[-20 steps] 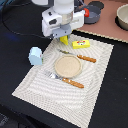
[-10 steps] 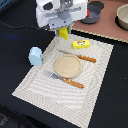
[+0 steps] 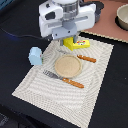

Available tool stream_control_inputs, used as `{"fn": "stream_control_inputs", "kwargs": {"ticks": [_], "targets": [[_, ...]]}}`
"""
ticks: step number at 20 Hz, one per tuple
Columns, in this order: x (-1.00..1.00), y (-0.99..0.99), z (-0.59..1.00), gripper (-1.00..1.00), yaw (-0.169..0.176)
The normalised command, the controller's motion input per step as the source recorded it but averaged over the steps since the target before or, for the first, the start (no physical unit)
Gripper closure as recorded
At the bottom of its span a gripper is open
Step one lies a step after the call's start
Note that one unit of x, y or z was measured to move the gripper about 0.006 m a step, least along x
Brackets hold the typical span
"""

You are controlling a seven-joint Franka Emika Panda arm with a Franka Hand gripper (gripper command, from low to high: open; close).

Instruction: Interact with the objects in diverse but meaningful ways.

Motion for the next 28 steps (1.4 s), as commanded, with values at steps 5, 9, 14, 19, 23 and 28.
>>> {"fn": "stream_control_inputs", "kwargs": {"ticks": [5, 9, 14, 19, 23, 28], "targets": [[0.70, -0.37, -0.13, 1.00, -0.076], [0.16, -0.11, -0.45, 1.00, -0.022], [0.00, -0.01, -0.42, 1.00, -0.004], [-0.07, -0.01, -0.12, -1.00, -0.001], [-0.13, -0.05, 0.95, -1.00, -0.059], [-0.20, 0.00, 1.00, -1.00, -0.030]]}}
